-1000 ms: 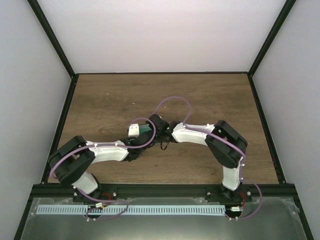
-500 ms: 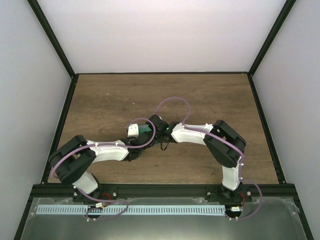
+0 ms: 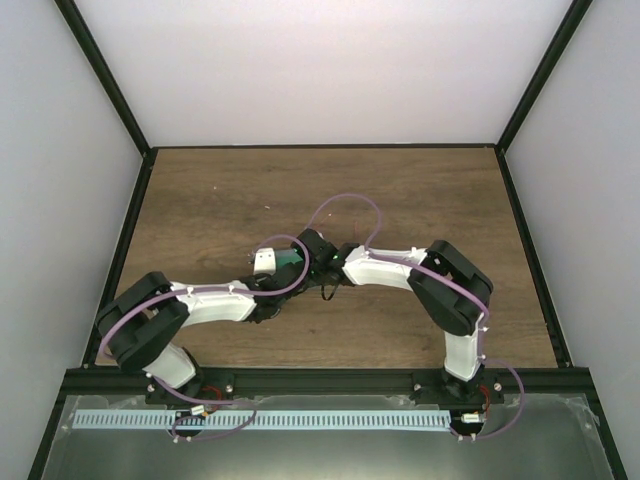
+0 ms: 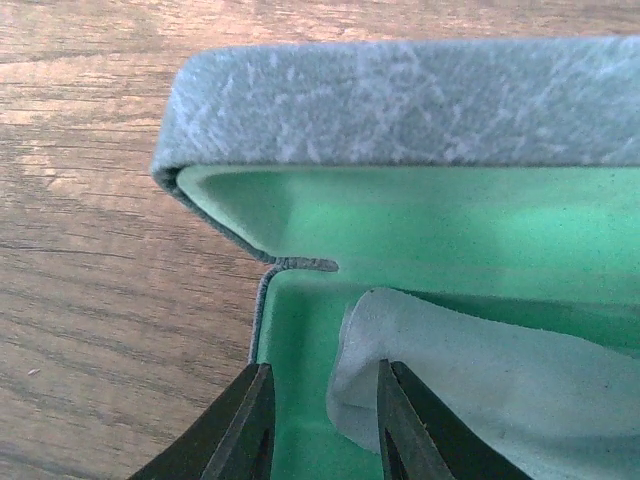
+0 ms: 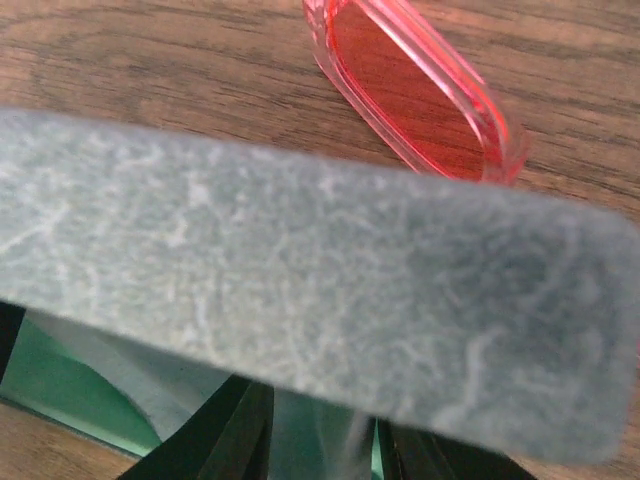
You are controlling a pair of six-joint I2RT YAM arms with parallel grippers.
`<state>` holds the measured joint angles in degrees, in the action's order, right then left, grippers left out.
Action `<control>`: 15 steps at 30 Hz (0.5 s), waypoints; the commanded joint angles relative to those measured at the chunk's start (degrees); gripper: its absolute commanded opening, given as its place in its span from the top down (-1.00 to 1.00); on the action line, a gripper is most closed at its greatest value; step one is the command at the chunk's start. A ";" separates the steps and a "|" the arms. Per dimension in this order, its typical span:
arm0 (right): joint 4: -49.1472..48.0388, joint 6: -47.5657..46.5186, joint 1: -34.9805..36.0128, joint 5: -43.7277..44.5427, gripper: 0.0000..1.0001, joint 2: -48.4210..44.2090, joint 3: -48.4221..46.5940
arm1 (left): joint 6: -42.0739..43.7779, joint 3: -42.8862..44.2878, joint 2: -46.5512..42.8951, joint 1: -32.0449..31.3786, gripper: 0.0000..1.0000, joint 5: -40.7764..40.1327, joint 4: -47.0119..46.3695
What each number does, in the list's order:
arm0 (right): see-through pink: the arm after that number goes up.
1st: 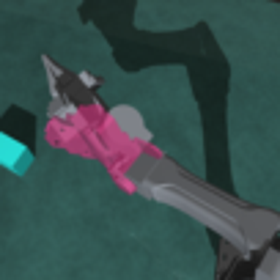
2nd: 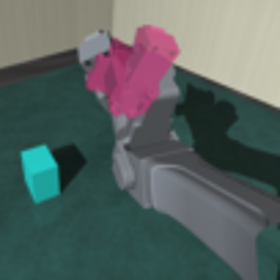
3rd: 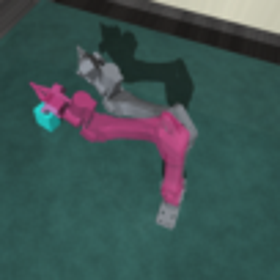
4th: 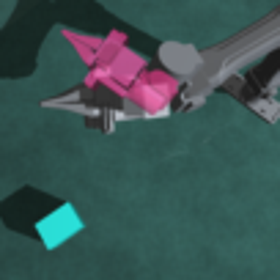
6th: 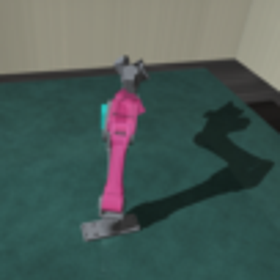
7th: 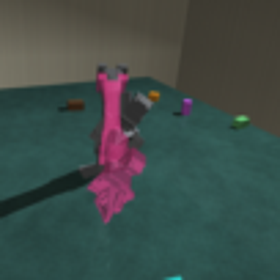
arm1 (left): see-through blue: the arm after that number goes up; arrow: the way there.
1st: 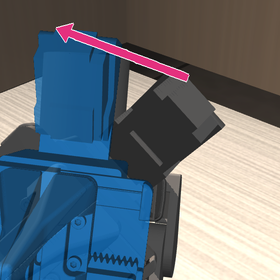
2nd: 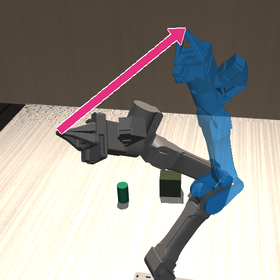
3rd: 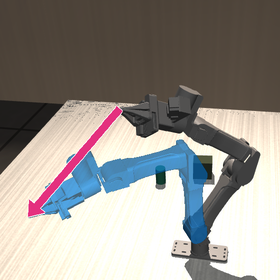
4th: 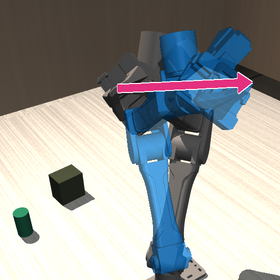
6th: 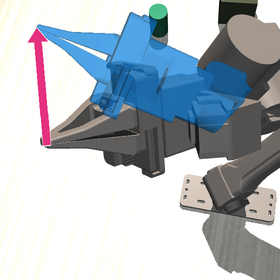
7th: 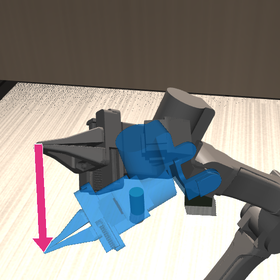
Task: Organize the sunglasses
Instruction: Place the glasses cleaning cloth in the sunglasses case.
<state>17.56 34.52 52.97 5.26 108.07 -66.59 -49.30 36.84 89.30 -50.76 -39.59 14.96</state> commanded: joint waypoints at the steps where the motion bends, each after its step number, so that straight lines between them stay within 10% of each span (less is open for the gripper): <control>1: -0.78 -0.66 0.37 0.46 0.39 -2.95 -0.59 | -0.52 -0.12 -2.16 0.28 0.39 -0.94 1.25; 11: -2.78 -1.23 0.38 0.01 0.38 -8.46 2.25 | -0.12 0.32 -4.55 0.25 0.38 -0.28 1.91; 15: -3.23 -1.32 0.37 -0.49 0.67 -9.20 3.58 | 0.77 0.27 -6.05 0.24 0.39 1.32 1.03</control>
<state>15.70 33.63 52.99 4.95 100.64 -64.20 -49.23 36.84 85.30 -50.76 -39.35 16.23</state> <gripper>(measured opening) 0.235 0.307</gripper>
